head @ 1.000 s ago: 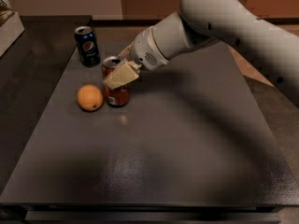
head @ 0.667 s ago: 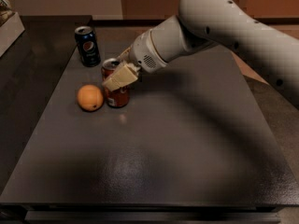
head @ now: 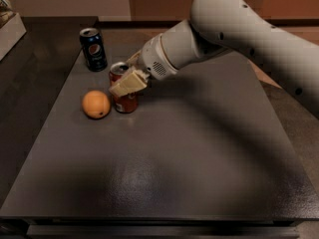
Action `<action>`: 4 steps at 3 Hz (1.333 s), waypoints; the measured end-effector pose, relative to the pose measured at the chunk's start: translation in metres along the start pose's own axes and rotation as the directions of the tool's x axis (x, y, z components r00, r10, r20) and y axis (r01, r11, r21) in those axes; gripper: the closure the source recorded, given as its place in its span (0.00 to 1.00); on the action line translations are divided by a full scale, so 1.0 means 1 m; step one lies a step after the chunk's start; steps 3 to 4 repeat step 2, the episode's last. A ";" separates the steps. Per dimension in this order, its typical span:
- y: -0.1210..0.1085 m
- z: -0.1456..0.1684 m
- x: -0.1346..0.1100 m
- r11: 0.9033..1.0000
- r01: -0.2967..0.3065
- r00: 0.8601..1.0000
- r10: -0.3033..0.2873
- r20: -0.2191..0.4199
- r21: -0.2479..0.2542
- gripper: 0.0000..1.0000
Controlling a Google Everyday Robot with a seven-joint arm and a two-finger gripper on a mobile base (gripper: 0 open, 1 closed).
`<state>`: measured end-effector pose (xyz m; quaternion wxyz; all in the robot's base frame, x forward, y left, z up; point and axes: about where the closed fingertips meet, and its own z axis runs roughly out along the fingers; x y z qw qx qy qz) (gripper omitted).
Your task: Move coke can near orange
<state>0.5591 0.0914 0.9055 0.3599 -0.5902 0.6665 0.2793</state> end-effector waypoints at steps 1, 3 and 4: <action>0.001 0.001 -0.001 1.000 0.002 1.000 -0.002 0.000 -0.003 0.00; 0.001 0.002 -0.001 1.000 0.002 1.000 -0.002 0.000 -0.003 0.00; 0.001 0.002 -0.001 1.000 0.002 1.000 -0.002 0.000 -0.003 0.00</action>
Offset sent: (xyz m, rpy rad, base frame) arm -0.0008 0.0016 -0.0002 -0.0005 0.0004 0.0033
